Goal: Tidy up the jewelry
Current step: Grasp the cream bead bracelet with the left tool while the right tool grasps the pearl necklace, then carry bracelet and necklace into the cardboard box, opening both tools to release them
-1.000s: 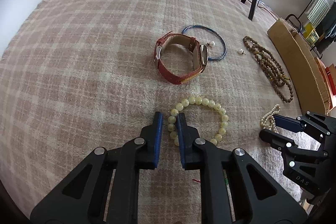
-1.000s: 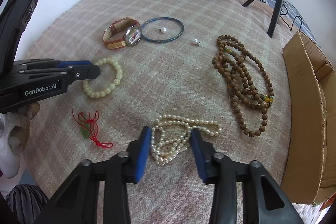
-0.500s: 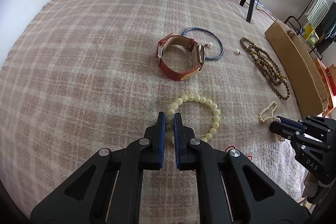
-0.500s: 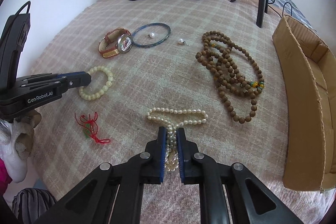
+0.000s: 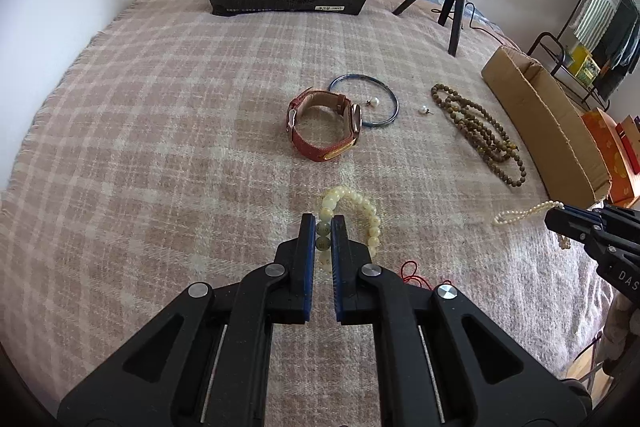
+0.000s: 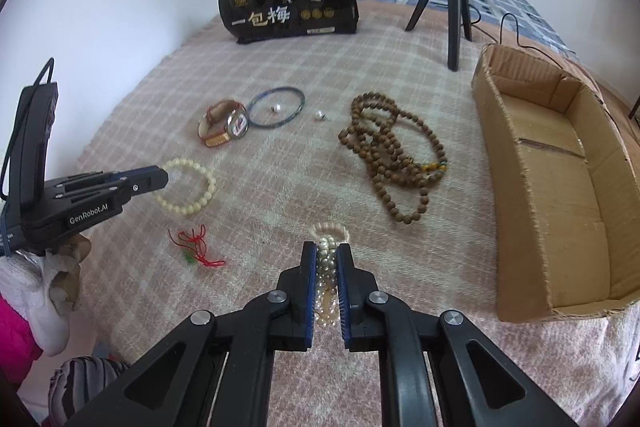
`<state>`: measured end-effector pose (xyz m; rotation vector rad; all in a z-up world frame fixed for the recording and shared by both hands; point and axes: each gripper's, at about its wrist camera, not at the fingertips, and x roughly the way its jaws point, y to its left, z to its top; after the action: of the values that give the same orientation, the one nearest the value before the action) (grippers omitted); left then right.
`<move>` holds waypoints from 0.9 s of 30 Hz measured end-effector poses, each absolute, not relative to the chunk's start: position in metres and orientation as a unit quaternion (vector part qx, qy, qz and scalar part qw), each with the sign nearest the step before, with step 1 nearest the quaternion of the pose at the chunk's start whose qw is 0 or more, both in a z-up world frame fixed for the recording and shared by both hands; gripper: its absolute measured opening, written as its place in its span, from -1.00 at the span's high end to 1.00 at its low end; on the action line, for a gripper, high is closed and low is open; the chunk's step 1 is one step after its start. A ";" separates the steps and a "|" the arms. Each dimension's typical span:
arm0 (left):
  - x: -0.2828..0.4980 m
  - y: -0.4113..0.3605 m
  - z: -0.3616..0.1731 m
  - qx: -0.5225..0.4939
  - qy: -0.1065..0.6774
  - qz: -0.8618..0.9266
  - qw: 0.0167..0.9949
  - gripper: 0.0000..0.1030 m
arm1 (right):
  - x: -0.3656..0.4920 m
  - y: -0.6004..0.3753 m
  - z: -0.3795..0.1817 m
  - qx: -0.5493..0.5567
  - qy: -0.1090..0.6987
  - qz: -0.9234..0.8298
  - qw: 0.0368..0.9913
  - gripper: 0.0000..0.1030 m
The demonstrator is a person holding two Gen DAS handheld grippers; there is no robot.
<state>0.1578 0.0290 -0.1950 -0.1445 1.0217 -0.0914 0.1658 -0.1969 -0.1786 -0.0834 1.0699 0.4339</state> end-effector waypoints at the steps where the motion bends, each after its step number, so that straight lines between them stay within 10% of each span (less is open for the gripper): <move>1: 0.158 0.029 -0.192 -0.069 0.486 -0.045 0.870 0.90 | 0.165 -0.198 -0.174 -0.039 0.502 0.204 0.840 0.86; 27: 0.156 -0.032 -0.096 -0.043 0.406 -0.118 0.905 0.90 | 0.151 -0.272 -0.095 0.002 0.426 0.164 0.890 0.86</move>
<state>0.1562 -0.0319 -0.0962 -0.0885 0.8376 -0.2440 0.1507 -0.2720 -0.0948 0.0032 0.8845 0.3404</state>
